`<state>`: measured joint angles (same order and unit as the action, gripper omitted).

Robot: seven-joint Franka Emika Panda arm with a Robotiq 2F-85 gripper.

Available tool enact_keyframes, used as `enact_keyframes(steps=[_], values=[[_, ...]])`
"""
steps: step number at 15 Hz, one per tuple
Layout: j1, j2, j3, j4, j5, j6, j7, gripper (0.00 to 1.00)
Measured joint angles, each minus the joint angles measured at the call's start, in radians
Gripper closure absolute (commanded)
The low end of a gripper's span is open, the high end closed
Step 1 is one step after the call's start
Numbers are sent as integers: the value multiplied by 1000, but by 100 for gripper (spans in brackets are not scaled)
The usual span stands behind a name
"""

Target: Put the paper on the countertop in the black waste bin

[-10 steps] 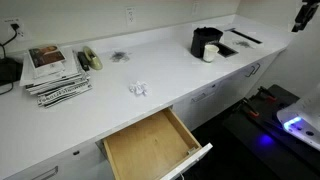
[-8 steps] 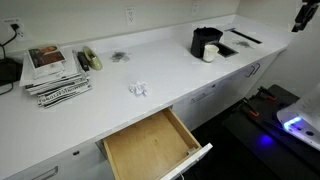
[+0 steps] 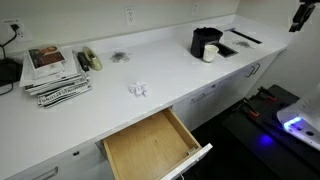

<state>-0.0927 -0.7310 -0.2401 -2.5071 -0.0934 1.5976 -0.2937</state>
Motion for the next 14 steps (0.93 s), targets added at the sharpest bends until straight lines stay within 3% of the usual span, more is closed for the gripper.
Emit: enact_keyframes(steps=[3,6,10,14], values=[[67,-1,73,-18,128,26,21,0],[155,-1,195,-54,257,130,81,0],[280,36,395,-97,391,412,200,0],[366,189,580,-96,411,765,343,0]])
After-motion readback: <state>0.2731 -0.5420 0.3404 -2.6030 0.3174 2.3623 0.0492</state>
